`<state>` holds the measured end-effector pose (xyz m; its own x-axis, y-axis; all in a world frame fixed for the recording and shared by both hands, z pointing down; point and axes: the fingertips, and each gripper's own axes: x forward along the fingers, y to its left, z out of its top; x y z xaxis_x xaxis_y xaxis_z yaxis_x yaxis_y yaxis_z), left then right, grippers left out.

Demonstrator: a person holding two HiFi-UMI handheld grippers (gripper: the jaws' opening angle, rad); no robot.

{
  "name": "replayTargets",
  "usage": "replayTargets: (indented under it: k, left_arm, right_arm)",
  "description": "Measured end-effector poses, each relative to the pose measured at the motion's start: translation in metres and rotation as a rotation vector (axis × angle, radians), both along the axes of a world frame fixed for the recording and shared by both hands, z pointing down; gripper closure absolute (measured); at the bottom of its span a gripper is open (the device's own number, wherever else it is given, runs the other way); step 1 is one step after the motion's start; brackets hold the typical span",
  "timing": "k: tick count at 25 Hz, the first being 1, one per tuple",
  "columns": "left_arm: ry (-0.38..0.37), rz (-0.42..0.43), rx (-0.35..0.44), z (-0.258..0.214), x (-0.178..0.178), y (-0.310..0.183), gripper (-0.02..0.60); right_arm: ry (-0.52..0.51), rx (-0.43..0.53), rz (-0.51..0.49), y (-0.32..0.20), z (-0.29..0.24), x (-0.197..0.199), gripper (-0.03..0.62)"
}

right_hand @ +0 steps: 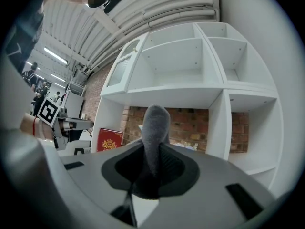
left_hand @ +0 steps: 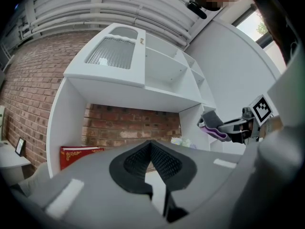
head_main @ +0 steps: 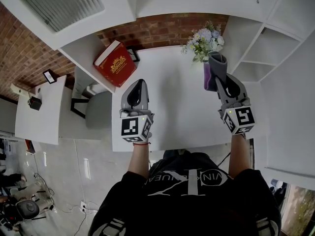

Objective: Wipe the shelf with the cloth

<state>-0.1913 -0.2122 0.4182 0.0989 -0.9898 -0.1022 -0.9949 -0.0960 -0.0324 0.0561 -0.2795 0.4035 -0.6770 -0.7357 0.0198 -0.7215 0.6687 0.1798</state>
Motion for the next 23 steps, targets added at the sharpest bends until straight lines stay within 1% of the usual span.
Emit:
replayTargets:
  k: [23]
  left_arm:
    - [-0.005,-0.034,-0.003,0.005,-0.018,0.012,0.569]
  right_arm:
    - [-0.012,-0.007,-0.041,0.007,0.009,-0.015,0.503]
